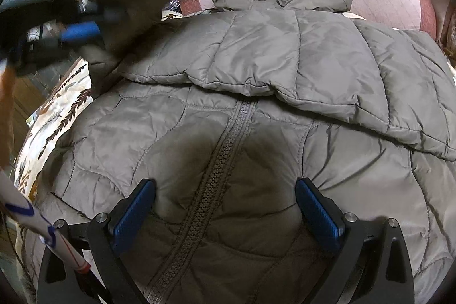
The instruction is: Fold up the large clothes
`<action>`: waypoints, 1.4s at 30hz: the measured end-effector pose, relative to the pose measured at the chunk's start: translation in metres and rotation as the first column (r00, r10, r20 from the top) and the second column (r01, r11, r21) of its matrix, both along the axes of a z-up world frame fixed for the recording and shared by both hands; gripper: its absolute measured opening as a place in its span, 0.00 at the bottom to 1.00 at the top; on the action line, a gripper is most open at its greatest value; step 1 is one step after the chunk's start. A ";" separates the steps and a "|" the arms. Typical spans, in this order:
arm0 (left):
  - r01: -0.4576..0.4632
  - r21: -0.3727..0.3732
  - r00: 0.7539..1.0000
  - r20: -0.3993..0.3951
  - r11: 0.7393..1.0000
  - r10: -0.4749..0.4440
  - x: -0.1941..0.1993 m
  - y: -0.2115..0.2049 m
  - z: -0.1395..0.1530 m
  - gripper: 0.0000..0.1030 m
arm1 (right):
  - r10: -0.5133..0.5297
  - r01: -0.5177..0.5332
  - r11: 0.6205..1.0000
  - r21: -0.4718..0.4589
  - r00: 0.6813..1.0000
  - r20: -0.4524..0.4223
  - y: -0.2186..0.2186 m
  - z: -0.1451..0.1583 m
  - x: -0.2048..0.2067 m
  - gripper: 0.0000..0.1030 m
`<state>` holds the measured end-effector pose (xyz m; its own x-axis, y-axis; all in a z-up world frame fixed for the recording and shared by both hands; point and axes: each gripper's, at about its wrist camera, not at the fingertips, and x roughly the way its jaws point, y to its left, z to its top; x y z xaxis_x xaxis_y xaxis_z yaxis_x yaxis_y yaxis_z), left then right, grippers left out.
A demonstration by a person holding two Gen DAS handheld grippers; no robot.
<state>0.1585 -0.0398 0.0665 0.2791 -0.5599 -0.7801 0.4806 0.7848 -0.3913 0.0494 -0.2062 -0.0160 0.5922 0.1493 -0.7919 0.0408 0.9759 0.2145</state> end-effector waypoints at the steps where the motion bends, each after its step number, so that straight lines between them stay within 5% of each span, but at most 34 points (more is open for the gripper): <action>1: 0.004 0.000 1.000 0.020 1.000 -0.004 -0.013 0.005 0.003 0.50 | -0.016 0.016 1.000 0.002 1.000 -0.005 -0.003 0.004 -0.001 0.95; 3: -0.003 0.004 0.997 0.082 1.000 0.002 -0.039 0.019 0.011 0.68 | -0.062 0.062 0.998 0.024 0.998 -0.011 -0.012 0.013 -0.006 0.92; 5: -0.015 0.014 0.989 0.148 1.000 0.013 -0.066 0.040 0.018 0.74 | -0.115 0.115 0.990 0.075 0.993 -0.001 -0.028 0.026 -0.016 0.92; 12: -0.206 0.120 0.955 0.239 0.971 0.173 -0.101 0.101 -0.002 0.75 | -0.235 0.225 0.968 0.106 0.968 0.092 -0.068 0.081 -0.029 0.92; 19: -0.335 0.129 0.924 0.240 0.933 0.298 -0.112 0.148 -0.017 0.75 | -0.249 0.250 0.966 0.058 0.968 -0.038 -0.072 0.057 0.029 0.87; 21: -0.355 0.134 0.917 0.244 0.925 0.316 -0.112 0.159 -0.016 0.75 | -0.201 0.210 0.972 0.105 0.976 -0.089 -0.067 0.050 0.044 0.42; 24: -0.375 0.129 0.909 0.246 0.918 0.336 -0.105 0.172 -0.012 0.75 | -0.166 0.174 0.981 0.084 0.982 -0.093 -0.065 0.065 0.052 0.16; 28: -0.384 0.140 0.908 0.239 0.913 0.345 -0.095 0.176 -0.013 0.75 | -0.205 0.201 0.976 -0.080 0.978 -0.044 -0.081 0.096 0.049 0.13; 32: -0.362 0.157 0.918 0.229 0.919 0.323 -0.087 0.170 -0.021 0.75 | -0.280 0.260 0.930 -0.258 0.959 -0.041 -0.112 0.108 0.055 0.12; 38: -0.311 0.185 0.947 0.149 0.932 0.286 -0.078 0.158 -0.043 0.75 | -0.341 0.265 0.887 -0.377 0.928 -0.150 -0.134 0.067 0.084 0.13; 42: -0.303 0.192 0.951 0.116 0.933 0.285 -0.076 0.158 -0.052 0.75 | -0.363 0.264 0.866 -0.424 0.916 -0.169 -0.130 0.048 0.088 0.22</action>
